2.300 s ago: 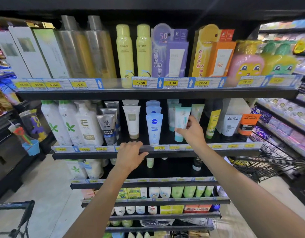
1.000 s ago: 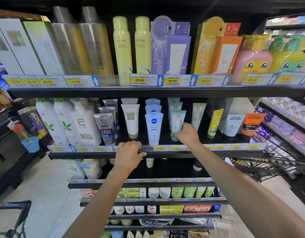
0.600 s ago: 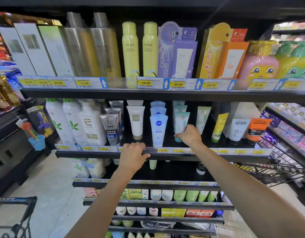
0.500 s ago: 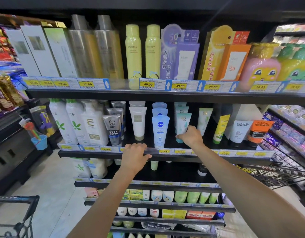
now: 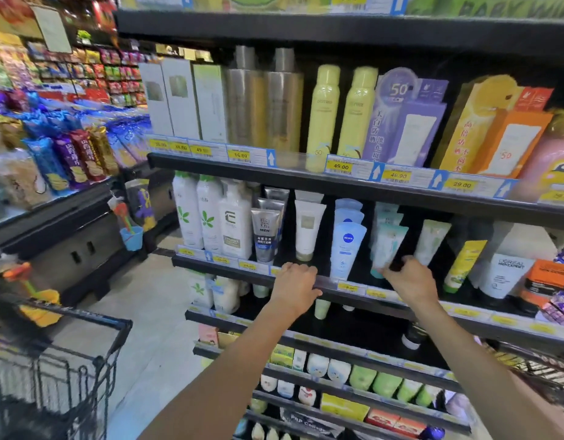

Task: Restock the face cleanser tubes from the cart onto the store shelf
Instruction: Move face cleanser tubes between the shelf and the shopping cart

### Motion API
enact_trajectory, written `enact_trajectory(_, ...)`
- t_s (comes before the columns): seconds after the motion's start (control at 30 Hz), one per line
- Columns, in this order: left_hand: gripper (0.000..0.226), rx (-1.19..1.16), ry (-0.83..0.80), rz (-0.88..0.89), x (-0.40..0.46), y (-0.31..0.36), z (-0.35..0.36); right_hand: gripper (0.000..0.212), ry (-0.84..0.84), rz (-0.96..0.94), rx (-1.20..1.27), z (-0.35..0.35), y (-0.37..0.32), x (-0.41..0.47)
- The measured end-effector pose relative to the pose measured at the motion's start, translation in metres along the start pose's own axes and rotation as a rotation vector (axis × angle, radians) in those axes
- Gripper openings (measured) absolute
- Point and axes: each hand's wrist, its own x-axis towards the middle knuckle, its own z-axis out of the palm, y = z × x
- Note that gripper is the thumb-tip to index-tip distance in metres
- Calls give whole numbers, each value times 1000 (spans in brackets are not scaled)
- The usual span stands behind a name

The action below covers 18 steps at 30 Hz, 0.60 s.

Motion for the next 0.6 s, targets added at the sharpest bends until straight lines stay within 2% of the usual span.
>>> enact_trajectory(0.13, 34, -105, 56, -18, -21, 0, -8, 69, 45, -111, -92, -13, 0, -51)
enact_trajectory(0.3, 47, -80, 104, -100, -82, -7, -26, 54, 12, -336, -156, -8, -14, -123)
enact_trajectory(0.6, 48, -23, 73, -440, -251, -34, -39, 61, -296, -584, -158, 44, -48, -221)
